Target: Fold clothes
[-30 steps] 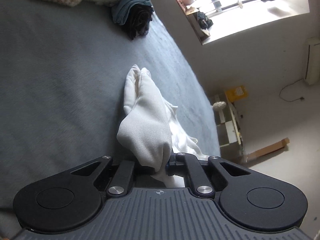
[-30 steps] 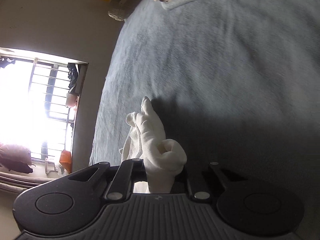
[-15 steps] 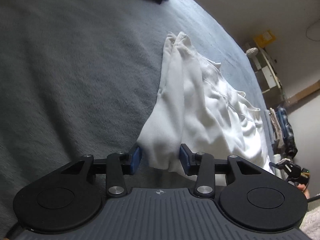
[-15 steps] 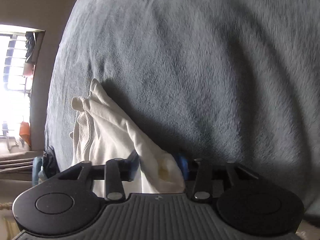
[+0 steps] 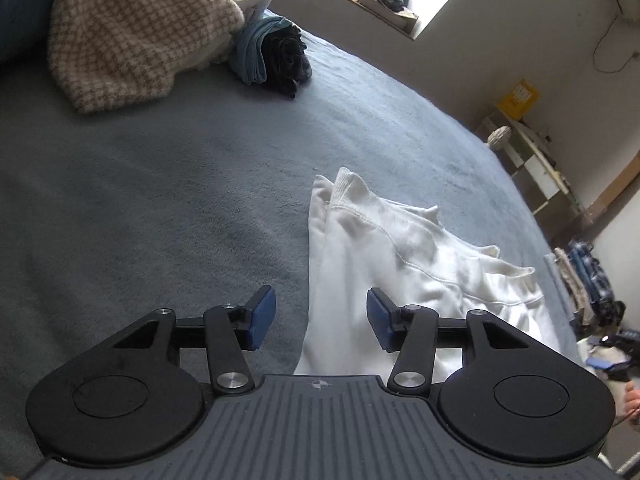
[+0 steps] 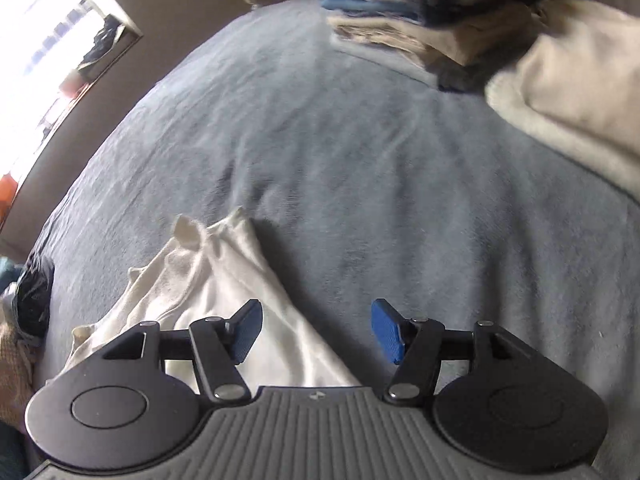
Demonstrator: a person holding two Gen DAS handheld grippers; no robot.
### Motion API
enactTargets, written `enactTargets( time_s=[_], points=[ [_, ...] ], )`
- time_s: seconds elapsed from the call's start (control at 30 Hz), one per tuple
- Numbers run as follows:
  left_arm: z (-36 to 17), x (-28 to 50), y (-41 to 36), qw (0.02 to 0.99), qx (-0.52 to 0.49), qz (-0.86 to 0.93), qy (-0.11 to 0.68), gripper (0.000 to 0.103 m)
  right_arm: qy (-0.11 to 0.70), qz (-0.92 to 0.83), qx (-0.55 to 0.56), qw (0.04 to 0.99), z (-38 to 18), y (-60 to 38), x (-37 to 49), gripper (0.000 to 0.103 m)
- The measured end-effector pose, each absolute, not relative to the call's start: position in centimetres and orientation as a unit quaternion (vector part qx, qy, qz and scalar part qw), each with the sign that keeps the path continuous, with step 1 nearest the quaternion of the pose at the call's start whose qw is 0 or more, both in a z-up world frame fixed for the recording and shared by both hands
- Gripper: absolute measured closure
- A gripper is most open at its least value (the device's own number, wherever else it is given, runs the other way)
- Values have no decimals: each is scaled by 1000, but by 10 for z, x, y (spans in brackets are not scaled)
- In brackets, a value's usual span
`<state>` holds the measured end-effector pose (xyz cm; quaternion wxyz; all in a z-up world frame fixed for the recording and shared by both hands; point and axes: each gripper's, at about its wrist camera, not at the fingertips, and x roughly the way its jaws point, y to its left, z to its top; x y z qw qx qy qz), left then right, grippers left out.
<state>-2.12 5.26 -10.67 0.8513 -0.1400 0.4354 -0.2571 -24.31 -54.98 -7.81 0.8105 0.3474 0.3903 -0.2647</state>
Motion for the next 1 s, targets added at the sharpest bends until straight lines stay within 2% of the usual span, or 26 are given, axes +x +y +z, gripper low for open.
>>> enactTargets(
  time_s=[0.3,0.47,0.63,0.83,1.0],
  points=[
    [-110,0,27,855,-164,-290,397,53,399,-138,130,897,-28,-455,-115,40],
    [-111,8,15,855,-146,-319,383,53,384,21,19,923,-25,-378,-59,41],
    [-117,16,2,848,-127,-347,380,53,375,168,-83,908,-44,-303,-16,46],
    [-121,31,-5,853,-118,-353,366,52,409,241,-115,873,-80,-255,30,59],
    [-131,42,-4,851,-113,-357,367,53,426,285,-137,848,-103,-235,51,60]
  ],
)
